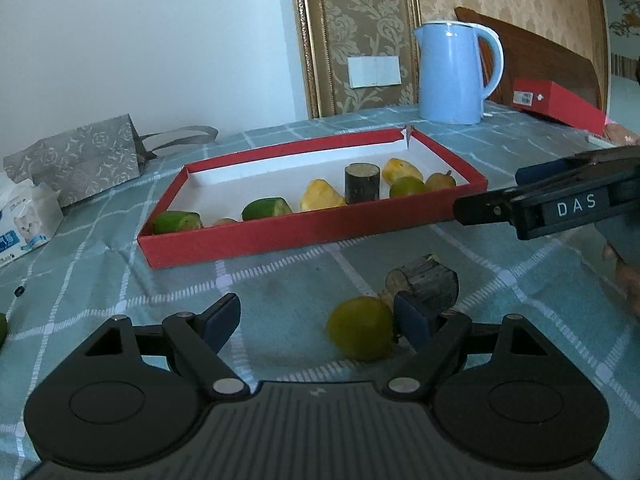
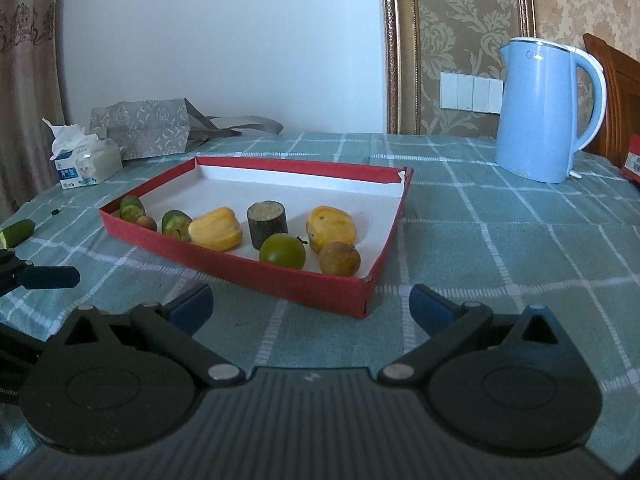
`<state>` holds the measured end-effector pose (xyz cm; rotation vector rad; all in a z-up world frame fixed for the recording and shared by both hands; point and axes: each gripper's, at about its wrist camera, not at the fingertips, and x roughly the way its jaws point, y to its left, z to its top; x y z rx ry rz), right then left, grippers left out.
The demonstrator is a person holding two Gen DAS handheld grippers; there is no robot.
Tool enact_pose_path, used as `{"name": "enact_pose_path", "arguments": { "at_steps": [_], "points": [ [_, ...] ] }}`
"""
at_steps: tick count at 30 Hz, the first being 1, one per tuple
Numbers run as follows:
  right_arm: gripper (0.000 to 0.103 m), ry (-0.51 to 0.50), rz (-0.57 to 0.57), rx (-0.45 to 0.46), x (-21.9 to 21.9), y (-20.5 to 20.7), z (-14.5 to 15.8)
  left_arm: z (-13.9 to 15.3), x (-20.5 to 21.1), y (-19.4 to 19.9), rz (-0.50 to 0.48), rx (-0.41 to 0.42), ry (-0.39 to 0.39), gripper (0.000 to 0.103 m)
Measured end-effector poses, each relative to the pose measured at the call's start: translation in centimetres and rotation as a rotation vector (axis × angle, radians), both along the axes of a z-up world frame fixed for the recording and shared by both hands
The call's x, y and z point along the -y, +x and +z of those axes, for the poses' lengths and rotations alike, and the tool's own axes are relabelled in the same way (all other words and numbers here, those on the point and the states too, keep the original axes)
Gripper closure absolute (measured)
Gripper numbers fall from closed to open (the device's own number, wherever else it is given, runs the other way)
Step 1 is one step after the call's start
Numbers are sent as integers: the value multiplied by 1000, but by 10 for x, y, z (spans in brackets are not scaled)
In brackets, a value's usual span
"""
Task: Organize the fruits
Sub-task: 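Move the open left tool toward the green round fruit on the table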
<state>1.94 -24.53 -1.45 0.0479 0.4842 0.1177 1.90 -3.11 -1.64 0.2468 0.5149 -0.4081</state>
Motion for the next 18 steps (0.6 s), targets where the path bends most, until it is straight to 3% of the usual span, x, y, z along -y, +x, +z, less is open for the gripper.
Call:
{"name": "enact_pose_path", "arguments": {
  "at_steps": [3, 7, 11, 16, 18],
  "points": [
    [0, -4, 2, -7, -1, 0, -1, 0, -1, 2, 13, 0, -6, 22],
    [0, -9, 2, -23, -2, 2, -2, 0, 1, 4, -27, -32, -35, 43],
    [0, 7, 7, -42, 0, 4, -3, -1, -2, 7, -43, -57, -66, 44],
    [0, 17, 11, -54, 0, 5, -4, -3, -19, 22, -48, -162, -194, 44],
    [0, 22, 15, -56, 1, 5, -4, -4, -20, 22, -60, -162, -188, 44]
  ]
}}
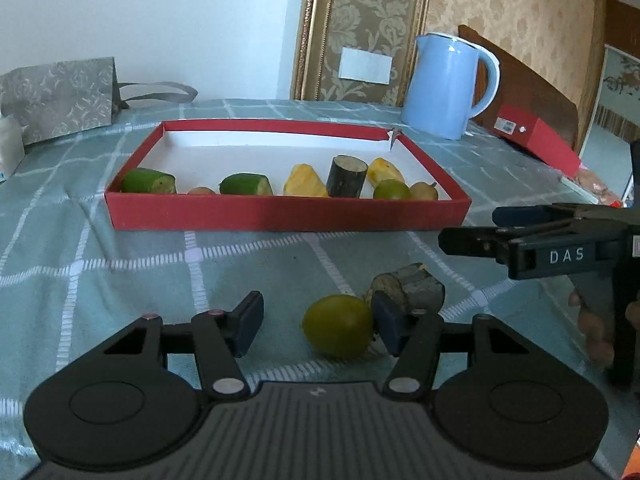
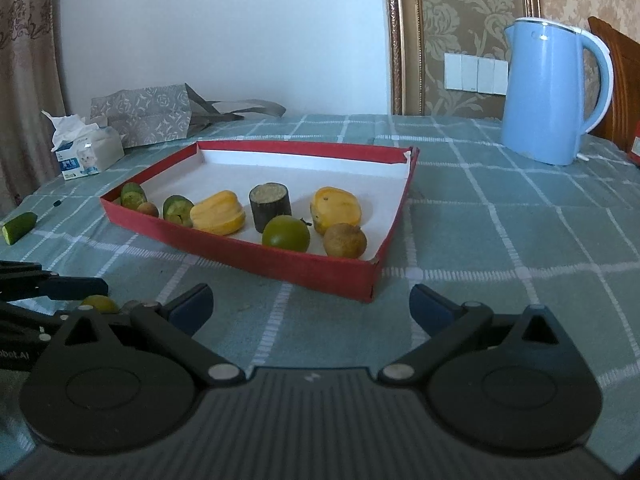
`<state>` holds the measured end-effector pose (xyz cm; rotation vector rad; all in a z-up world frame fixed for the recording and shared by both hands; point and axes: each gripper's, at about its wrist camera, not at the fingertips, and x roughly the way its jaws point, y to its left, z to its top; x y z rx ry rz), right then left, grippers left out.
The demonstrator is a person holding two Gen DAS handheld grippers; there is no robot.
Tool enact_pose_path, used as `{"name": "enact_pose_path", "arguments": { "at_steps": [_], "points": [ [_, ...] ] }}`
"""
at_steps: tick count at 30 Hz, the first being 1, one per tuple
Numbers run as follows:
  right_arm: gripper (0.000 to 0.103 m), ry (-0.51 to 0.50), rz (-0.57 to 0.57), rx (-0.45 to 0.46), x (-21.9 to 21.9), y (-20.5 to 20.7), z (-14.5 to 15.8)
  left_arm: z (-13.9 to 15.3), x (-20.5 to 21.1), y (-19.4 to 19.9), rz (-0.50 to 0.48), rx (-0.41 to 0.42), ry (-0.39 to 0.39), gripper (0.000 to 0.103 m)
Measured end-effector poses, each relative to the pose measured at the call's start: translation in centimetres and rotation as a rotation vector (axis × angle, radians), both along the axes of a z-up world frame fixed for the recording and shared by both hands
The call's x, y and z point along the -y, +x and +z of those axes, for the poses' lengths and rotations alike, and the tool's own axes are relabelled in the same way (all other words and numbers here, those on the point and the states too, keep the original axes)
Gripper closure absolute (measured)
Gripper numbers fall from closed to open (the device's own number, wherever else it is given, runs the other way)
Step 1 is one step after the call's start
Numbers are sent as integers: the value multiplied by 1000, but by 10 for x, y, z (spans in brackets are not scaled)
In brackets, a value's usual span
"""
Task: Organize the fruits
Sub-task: 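Move the open left tool toward the green round fruit on the table, then grasp the green round fruit with the left tool, then grasp the dark cut log piece with the right tool while the left tool holds the green fruit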
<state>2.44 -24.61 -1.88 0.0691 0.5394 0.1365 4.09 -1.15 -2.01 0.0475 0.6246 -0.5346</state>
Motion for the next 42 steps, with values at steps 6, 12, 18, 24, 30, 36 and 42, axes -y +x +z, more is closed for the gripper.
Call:
{"name": "enact_pose_path", "arguments": {
  "at_steps": [6, 12, 18, 24, 30, 36, 42],
  "points": [
    [0, 48, 20, -3, 4, -1, 2, 1, 8, -7, -25, 19, 97, 44],
    [0, 45, 56, 8, -2, -6, 3, 1, 19, -15, -35, 50, 154, 61],
    [0, -29, 68, 39, -13, -10, 4, 4, 32, -23, -54, 91, 229, 69],
    [0, -28, 87, 38, -15, -11, 4, 3, 29, -22, -37, 77, 199, 69],
    [0, -31, 85, 35, -16, -11, 4, 6, 32, -22, -26, 75, 208, 69],
    [0, -37, 83, 18, -18, -8, 1, 8, 20, -20, 23, 75, 176, 69],
    [0, -43, 82, 9, -25, -7, 0, 18, 6, -14, 77, 90, 141, 69]
  ]
}}
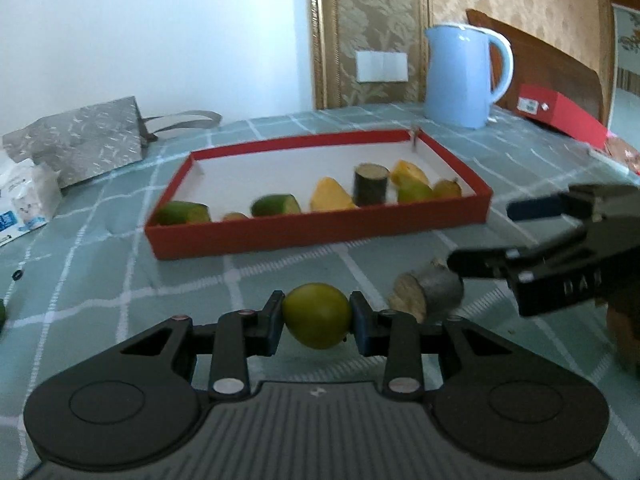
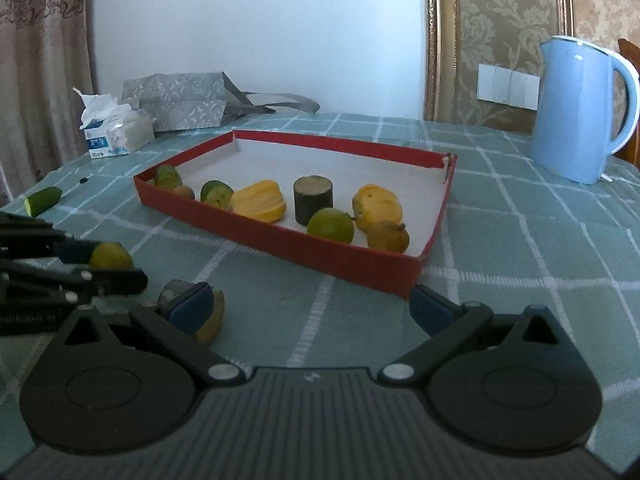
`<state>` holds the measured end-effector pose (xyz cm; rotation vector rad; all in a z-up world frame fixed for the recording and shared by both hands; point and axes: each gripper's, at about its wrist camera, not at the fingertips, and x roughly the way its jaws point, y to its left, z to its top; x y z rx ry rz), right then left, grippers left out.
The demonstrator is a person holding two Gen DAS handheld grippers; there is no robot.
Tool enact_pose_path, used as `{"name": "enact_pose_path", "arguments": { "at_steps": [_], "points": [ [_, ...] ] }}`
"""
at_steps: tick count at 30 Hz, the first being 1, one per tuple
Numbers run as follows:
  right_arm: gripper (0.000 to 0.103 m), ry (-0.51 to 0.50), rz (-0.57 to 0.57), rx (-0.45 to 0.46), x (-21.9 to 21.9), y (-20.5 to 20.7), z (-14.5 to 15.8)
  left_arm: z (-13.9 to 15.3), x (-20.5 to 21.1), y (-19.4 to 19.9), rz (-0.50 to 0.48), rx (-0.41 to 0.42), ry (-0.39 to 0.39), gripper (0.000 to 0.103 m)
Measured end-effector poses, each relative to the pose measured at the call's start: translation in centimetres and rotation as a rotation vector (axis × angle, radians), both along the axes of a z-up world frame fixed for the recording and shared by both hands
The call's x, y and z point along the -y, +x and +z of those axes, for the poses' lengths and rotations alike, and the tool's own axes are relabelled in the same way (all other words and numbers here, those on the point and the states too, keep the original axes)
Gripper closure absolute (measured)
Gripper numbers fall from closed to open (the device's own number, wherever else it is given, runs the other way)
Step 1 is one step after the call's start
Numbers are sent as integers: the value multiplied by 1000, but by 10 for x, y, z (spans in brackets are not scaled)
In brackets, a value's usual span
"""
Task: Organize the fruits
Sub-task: 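Grasp the dark cut log piece with the right tool while the left tool holds the green fruit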
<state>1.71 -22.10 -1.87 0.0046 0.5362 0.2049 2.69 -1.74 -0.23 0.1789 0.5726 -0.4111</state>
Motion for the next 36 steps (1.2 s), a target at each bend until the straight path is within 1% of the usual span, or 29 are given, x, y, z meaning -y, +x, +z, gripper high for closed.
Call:
{"name": "enact_pose_path", "arguments": {
  "at_steps": [5, 9, 12, 15, 19, 24, 25, 26, 27, 29, 30, 31, 33, 34, 35, 36],
  "points": [
    [0, 65, 33, -22, -1, -2, 2, 7, -6, 3, 27, 17, -8, 69],
    [0, 72, 47, -14, -7, -7, 4, 10, -12, 4, 44, 30, -21, 69],
    [0, 76, 78, -32, -15, -11, 3, 12, -16, 6, 59, 39, -43, 69],
    [0, 44, 100, -29, -27, -13, 2, 15, -20, 12, 72, 46, -72, 69],
    [0, -35, 95, -24, -43, -5, -2, 15, -21, 18, 86, 49, -92, 69],
    [0, -72, 82, -11, -52, 0, -4, 15, -24, 20, 82, 53, -119, 69],
    [2, -84, 86, -10, -54, 0, -4, 14, -24, 21, 84, 52, -125, 69],
    [9, -95, 92, -15, -56, 0, -5, 14, -25, 23, 86, 49, -133, 69],
    [14, -103, 104, -22, -58, 1, -6, 14, -24, 24, 88, 47, -137, 69],
    [19, -112, 119, -29, -59, 1, -7, 14, -21, 27, 87, 48, -120, 69],
    [23, -110, 123, -28, -59, 1, -6, 15, -18, 28, 85, 53, -106, 69],
    [28, -104, 124, -25, -59, 0, -6, 16, -17, 29, 85, 56, -108, 69],
    [57, -85, 130, -17, -56, -1, -5, 17, -17, 31, 87, 54, -135, 69],
    [63, -85, 136, -18, -56, -1, -5, 17, -16, 32, 90, 51, -154, 69],
    [65, -101, 138, -19, -58, -2, -6, 17, -16, 33, 93, 48, -166, 69],
    [66, -107, 142, -23, -59, -1, -6, 16, -15, 34, 94, 43, -169, 69]
  ]
}}
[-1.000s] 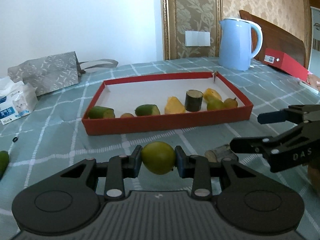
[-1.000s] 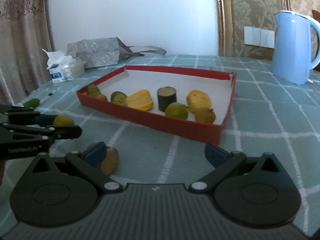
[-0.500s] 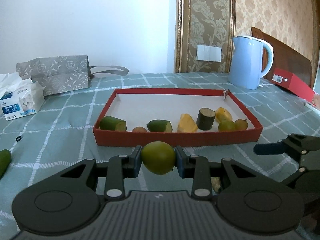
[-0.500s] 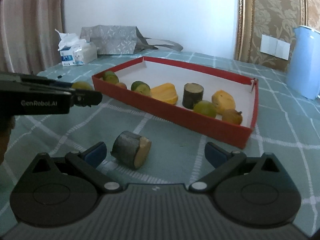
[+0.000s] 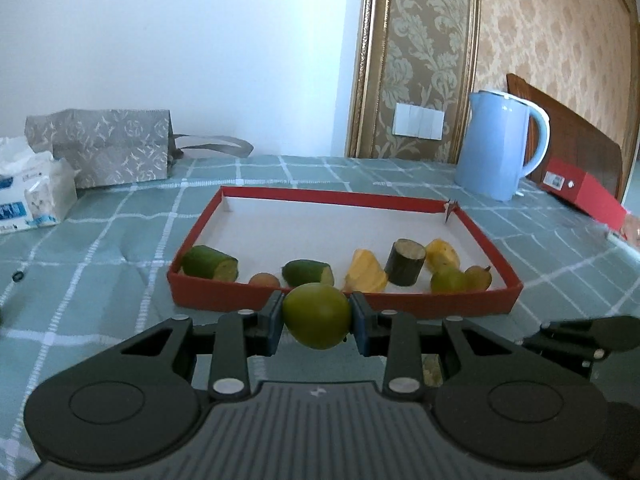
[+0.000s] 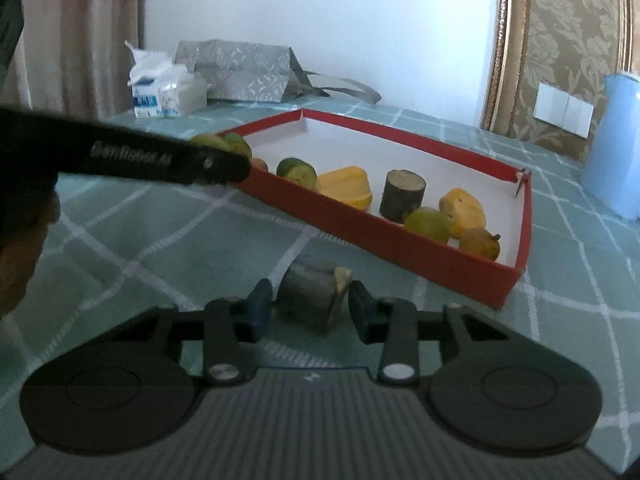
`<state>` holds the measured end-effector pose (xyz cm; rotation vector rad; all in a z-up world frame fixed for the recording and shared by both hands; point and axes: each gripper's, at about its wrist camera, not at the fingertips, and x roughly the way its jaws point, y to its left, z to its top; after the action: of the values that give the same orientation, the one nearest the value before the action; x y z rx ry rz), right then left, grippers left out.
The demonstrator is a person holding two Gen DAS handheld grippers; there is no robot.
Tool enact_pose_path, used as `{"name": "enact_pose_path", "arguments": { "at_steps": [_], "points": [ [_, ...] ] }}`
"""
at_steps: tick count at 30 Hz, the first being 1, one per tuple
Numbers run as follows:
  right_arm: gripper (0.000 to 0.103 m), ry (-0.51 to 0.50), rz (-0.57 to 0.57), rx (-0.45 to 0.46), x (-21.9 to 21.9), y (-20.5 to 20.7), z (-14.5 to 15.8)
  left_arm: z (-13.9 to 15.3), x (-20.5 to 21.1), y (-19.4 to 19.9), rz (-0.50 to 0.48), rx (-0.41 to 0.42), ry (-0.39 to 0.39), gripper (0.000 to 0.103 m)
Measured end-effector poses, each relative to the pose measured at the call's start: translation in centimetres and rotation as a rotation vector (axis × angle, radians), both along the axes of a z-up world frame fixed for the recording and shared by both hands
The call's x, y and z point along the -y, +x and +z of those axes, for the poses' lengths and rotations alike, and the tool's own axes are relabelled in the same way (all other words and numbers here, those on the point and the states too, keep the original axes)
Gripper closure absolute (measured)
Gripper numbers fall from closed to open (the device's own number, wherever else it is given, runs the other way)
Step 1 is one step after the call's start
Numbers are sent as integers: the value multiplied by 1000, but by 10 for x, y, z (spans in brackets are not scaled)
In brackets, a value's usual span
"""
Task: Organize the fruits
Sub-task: 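Grasp the dark cut log piece with the right tool while the left tool holds the green fruit, then place the green fruit in the tray with the left tool while the right holds the dark piece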
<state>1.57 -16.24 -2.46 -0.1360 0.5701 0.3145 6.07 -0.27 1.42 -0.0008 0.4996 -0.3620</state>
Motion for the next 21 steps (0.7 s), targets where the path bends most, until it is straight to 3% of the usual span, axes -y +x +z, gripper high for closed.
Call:
{"name": "enact_pose_path", "arguments": {
  "at_steps": [4, 21],
  "points": [
    [66, 7, 6, -6, 2, 0, 0, -4, 3, -2, -9, -5, 33, 69],
    [72, 79, -41, 26, 23, -4, 7, -10, -1, -4, -31, 0, -16, 69]
  ]
}}
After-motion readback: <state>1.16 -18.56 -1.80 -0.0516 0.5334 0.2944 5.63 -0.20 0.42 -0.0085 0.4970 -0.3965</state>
